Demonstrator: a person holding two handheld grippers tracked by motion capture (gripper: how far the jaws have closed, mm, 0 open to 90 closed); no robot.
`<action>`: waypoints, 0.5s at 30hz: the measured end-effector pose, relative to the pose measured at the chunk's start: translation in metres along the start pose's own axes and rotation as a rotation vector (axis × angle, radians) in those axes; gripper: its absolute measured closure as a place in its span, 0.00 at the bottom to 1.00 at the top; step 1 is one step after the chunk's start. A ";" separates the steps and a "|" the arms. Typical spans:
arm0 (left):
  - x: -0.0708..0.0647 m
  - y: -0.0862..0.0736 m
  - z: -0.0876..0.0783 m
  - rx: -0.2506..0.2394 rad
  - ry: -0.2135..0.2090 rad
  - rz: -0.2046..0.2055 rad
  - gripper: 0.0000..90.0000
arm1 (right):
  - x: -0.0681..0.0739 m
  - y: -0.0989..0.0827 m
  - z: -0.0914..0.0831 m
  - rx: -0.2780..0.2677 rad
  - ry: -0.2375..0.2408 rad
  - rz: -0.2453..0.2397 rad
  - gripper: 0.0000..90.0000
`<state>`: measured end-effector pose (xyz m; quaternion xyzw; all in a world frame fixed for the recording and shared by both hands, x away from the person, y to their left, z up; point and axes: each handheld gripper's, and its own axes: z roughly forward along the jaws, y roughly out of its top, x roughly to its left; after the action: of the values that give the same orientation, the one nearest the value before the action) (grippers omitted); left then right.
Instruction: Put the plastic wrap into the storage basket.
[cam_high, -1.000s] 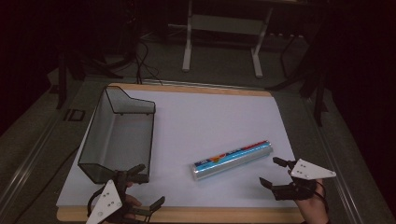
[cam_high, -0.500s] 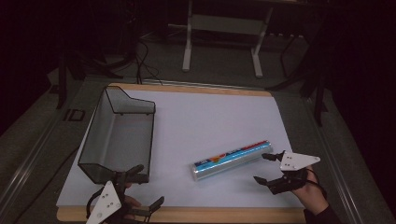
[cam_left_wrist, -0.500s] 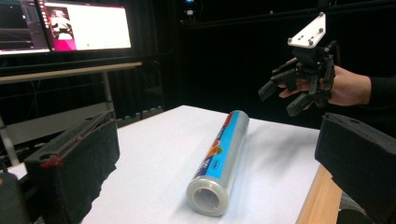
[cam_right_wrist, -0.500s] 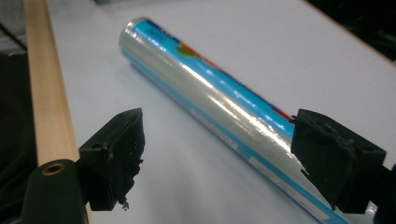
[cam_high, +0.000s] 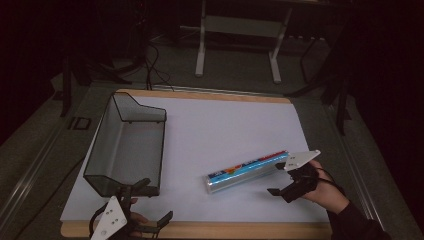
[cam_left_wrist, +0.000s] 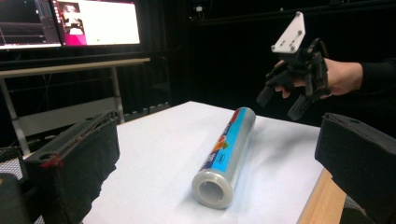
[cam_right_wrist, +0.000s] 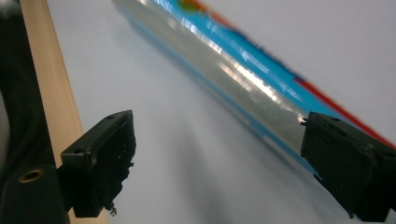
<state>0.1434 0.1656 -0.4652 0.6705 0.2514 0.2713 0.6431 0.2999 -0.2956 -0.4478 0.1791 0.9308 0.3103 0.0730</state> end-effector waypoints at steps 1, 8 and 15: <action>-0.001 0.000 -0.001 0.003 0.003 0.002 0.01 | -0.002 0.002 0.003 0.023 0.003 -0.011 0.11; -0.005 -0.001 -0.007 0.010 0.025 0.011 0.01 | -0.008 0.017 0.011 0.102 0.005 -0.100 0.12; -0.008 -0.001 -0.013 0.025 0.041 0.014 0.01 | -0.012 0.032 0.020 0.160 -0.011 -0.202 0.15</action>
<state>0.1286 0.1693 -0.4659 0.6744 0.2630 0.2862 0.6277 0.3251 -0.2658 -0.4442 0.0913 0.9655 0.2249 0.0943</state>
